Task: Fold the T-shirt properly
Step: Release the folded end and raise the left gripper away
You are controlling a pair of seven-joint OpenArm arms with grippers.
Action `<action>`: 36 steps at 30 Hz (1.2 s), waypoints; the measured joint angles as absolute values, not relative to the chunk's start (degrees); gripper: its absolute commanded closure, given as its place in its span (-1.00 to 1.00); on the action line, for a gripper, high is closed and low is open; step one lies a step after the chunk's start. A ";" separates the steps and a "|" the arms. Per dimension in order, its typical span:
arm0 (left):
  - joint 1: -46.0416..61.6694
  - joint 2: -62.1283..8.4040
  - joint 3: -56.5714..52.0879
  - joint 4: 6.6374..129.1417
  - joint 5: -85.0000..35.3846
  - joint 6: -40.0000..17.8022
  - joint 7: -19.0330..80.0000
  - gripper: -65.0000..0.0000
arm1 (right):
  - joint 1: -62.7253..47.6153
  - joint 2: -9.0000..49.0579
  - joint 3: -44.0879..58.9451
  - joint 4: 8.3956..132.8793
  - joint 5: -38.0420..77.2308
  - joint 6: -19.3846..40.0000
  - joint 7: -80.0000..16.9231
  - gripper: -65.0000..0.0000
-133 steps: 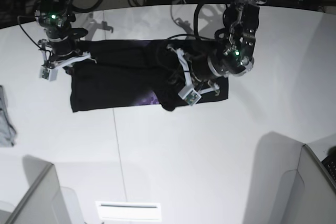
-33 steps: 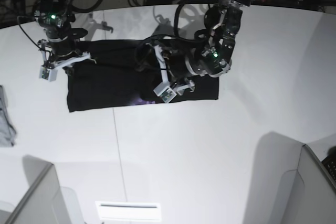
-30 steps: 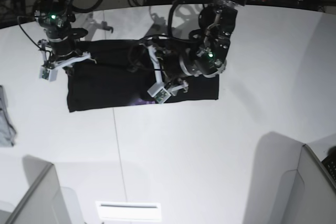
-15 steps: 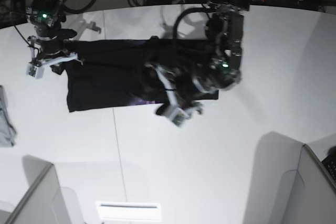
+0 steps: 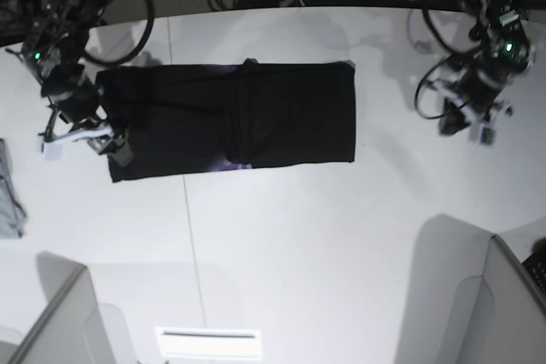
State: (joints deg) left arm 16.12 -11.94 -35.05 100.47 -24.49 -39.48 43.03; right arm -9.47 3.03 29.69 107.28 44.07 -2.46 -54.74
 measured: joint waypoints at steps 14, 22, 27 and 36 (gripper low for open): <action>28.51 -11.68 -29.78 94.76 -24.45 -39.48 24.60 1.00 | 1.26 12.53 30.89 91.24 47.40 5.85 -73.47 -0.49; 28.73 -11.66 -29.95 94.80 -24.43 -39.48 24.62 1.00 | 0.78 16.19 30.55 85.10 49.25 10.59 -69.63 -0.50; 28.38 -11.09 -29.78 94.83 -24.43 -39.48 24.62 1.00 | 0.91 16.36 30.39 83.40 48.16 12.34 -68.47 -0.49; 28.27 -10.63 -25.61 96.47 -24.40 -39.48 24.67 1.00 | 0.56 16.78 25.08 79.35 43.94 15.75 -64.34 -0.49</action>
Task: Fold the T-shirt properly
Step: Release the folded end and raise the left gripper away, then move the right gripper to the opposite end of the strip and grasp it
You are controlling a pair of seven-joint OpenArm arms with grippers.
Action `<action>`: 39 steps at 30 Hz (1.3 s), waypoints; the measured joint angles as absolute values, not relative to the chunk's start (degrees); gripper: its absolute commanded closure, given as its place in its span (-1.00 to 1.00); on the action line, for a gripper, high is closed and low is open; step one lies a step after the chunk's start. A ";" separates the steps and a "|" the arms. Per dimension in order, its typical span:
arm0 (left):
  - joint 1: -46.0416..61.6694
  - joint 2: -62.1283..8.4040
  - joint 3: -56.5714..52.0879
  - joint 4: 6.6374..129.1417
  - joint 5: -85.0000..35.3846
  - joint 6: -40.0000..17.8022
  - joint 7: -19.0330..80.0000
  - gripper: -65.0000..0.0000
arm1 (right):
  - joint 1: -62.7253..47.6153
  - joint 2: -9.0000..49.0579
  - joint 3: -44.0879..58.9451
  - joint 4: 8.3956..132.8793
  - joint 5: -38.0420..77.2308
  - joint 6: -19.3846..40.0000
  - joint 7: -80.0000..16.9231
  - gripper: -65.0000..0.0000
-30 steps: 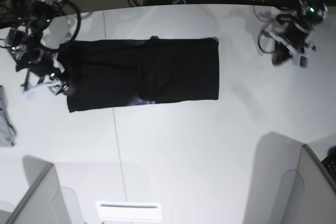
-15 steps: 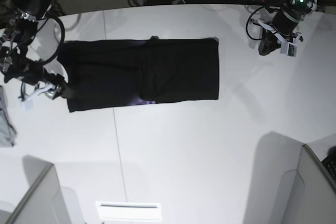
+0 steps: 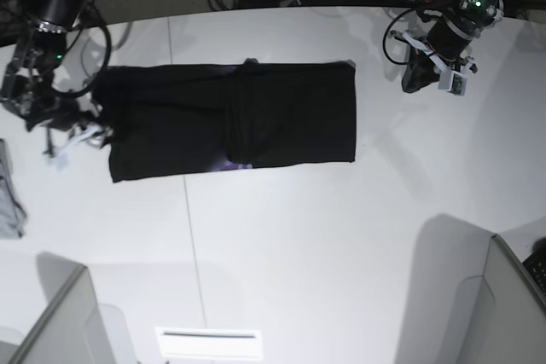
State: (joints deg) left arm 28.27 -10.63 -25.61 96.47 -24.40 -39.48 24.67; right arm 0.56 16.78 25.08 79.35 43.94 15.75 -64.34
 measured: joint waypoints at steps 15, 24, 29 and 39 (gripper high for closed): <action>27.97 -10.63 -25.78 96.25 -24.43 -39.48 24.64 1.00 | -0.54 16.82 22.63 74.94 45.41 22.04 -57.41 -0.48; 27.99 -10.70 -25.89 96.44 -24.43 -39.48 24.64 1.00 | -0.25 16.69 22.94 84.36 37.56 21.02 -64.12 -0.48; 28.05 -10.66 -26.04 96.44 -24.43 -39.48 24.62 1.00 | 1.50 16.64 22.87 77.32 37.67 21.23 -62.65 -0.48; 27.97 -10.70 -25.67 96.42 -24.43 -39.51 24.64 1.00 | 1.67 16.80 22.41 74.87 38.94 21.56 -59.77 -0.48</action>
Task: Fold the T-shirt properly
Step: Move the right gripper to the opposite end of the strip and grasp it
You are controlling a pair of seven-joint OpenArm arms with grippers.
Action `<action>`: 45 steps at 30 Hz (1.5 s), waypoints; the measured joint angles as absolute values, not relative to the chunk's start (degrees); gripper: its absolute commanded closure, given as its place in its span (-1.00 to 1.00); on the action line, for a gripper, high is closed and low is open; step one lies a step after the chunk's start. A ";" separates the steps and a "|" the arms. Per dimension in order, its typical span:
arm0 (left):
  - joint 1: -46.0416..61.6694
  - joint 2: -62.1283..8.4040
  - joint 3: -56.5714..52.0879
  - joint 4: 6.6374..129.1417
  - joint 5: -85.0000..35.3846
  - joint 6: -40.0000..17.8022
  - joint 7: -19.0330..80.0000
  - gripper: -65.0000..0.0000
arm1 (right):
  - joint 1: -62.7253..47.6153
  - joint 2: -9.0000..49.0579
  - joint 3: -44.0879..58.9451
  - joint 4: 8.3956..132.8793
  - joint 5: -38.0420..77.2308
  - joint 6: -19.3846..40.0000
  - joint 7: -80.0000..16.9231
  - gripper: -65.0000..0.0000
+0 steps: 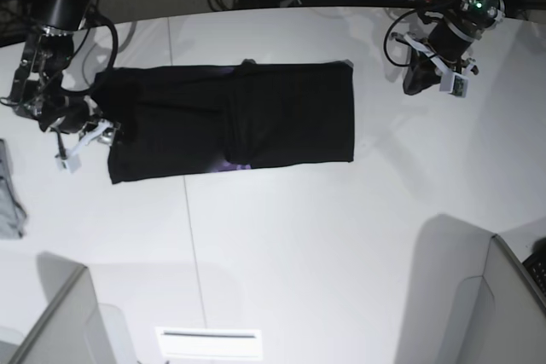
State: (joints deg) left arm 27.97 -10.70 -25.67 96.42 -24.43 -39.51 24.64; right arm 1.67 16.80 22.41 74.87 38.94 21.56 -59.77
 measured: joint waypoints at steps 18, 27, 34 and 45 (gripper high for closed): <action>22.13 -10.76 -14.13 96.14 -24.25 -39.13 24.64 1.00 | 1.85 16.21 16.45 74.91 40.10 21.87 -59.02 0.08; 18.96 -10.76 -1.13 95.46 -24.64 -32.97 24.56 1.00 | 1.89 15.84 15.77 74.98 41.15 12.86 -61.01 1.00; 19.16 -11.18 -0.78 94.89 -24.25 -32.10 24.77 1.00 | -1.28 15.51 15.35 82.50 37.47 7.66 -59.24 1.00; 19.62 -12.45 -11.14 96.62 -24.43 -32.10 24.75 1.00 | -4.64 9.28 15.25 97.95 18.96 5.06 -61.30 1.00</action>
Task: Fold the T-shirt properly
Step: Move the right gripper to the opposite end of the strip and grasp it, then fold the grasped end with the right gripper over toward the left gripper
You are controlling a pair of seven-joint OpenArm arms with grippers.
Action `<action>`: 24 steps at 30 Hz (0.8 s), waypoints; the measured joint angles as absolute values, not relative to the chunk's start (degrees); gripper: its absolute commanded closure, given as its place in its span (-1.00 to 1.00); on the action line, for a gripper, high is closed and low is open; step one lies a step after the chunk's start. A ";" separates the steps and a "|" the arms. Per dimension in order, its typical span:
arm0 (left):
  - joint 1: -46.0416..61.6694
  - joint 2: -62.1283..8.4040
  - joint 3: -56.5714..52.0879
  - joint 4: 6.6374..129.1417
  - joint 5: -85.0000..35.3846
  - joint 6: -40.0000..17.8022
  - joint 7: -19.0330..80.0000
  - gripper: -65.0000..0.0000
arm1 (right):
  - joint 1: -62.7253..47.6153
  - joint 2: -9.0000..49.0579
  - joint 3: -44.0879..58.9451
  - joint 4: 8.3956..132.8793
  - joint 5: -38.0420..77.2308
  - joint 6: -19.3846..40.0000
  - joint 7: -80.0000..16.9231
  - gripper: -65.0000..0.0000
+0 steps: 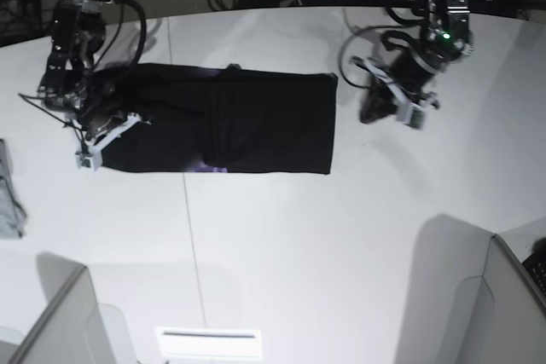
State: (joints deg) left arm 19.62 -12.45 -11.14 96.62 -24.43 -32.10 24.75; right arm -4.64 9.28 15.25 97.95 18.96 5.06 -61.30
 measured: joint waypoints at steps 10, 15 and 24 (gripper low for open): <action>16.43 -15.38 -12.21 92.38 -24.45 -32.56 24.84 1.00 | -6.26 5.34 3.92 109.36 9.85 3.18 -62.65 1.00; 12.23 -15.29 -11.18 88.29 -24.14 -32.32 31.70 1.00 | -7.01 3.09 -4.03 111.50 1.37 -0.23 -62.87 1.00; 7.97 -15.40 -2.15 88.12 -22.24 -32.34 32.99 1.00 | -7.22 -2.66 -12.32 112.84 -10.85 -0.21 -62.98 1.00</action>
